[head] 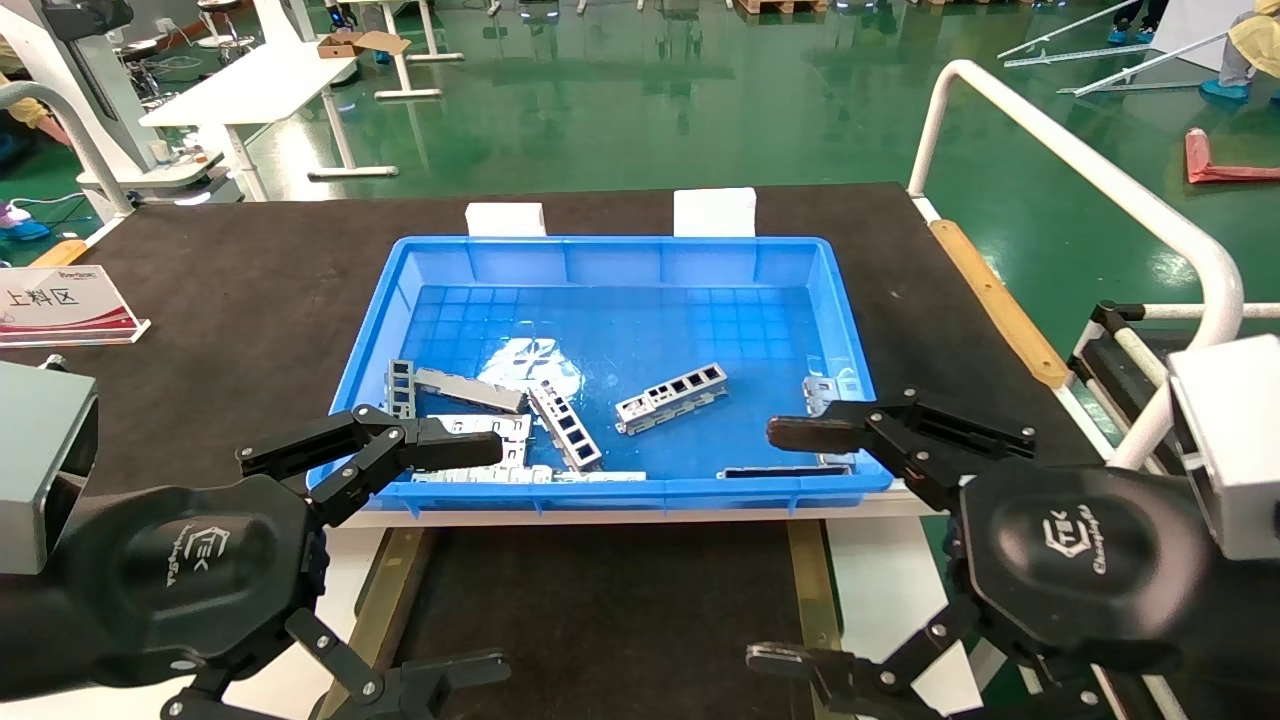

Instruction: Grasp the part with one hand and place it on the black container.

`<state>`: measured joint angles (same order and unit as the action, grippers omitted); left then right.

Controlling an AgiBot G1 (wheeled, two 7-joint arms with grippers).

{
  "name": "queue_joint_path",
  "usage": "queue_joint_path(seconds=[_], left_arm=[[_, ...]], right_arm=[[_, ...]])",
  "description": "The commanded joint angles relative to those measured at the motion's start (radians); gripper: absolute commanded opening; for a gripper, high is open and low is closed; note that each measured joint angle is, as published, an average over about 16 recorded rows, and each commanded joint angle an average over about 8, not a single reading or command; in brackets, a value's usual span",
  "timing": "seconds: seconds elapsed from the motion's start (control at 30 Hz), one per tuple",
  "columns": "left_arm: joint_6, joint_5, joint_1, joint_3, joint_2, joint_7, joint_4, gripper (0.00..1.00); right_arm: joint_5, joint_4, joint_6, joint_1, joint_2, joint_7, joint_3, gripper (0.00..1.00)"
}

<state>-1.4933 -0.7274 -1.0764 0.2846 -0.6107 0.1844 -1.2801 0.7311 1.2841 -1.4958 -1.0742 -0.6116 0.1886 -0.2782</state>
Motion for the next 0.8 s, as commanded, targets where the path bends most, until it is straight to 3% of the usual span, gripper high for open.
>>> queue_joint_path(seconds=[0.03, 0.8], left_arm=[[0.0, 0.0, 0.0, 0.0, 0.0, 0.0, 0.0, 1.0], [0.0, 0.0, 0.0, 0.0, 0.0, 0.0, 0.0, 1.0]], right_arm=[[0.0, 0.0, 0.0, 0.0, 0.0, 0.0, 0.0, 1.0], [0.001, 0.0, 0.0, 0.0, 0.0, 0.0, 0.0, 1.0]])
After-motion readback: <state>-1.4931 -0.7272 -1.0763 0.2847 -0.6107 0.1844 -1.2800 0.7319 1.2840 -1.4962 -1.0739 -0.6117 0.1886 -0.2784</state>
